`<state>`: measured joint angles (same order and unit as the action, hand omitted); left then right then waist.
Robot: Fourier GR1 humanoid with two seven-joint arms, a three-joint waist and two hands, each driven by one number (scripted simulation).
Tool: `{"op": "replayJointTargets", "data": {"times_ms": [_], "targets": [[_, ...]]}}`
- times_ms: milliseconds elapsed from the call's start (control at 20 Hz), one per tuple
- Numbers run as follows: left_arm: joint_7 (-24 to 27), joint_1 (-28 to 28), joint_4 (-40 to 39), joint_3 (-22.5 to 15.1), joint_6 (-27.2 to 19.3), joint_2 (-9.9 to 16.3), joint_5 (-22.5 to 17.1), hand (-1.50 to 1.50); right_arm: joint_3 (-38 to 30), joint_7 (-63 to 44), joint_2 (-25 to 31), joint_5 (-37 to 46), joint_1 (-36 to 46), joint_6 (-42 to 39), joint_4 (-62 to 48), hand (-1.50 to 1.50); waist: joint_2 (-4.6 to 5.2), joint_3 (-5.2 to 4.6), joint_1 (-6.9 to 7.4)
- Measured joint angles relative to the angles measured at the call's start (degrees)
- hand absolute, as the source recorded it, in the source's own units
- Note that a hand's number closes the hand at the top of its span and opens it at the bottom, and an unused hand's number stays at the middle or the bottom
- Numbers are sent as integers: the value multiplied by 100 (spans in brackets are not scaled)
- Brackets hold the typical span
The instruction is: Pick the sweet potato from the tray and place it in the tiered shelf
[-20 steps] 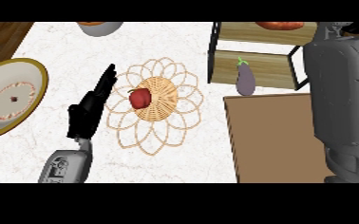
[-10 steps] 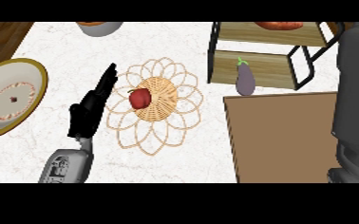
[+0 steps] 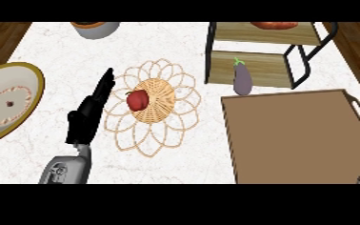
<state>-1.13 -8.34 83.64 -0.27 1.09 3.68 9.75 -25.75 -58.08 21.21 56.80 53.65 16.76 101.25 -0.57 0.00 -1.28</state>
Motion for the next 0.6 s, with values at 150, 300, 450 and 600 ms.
{"op": "replayJointTargets", "data": {"times_ms": [150,300,450,600], "targets": [[-32,37,7,32,-38,5,8,0,-424,-184,289,-432,-372,-683,506,-150,-21,1,-82],[-50,21,2,75,-55,13,-10,0,-881,-252,461,-1018,-916,-1320,1148,-150,-35,5,-158],[-61,11,-9,141,-8,81,-56,0,-1374,-254,723,-1619,-1446,-1968,1673,-150,-36,5,-189],[-143,33,81,154,-5,91,-75,0,-2033,-273,889,-2419,-1862,-2474,2136,-150,-50,6,-217]]}}
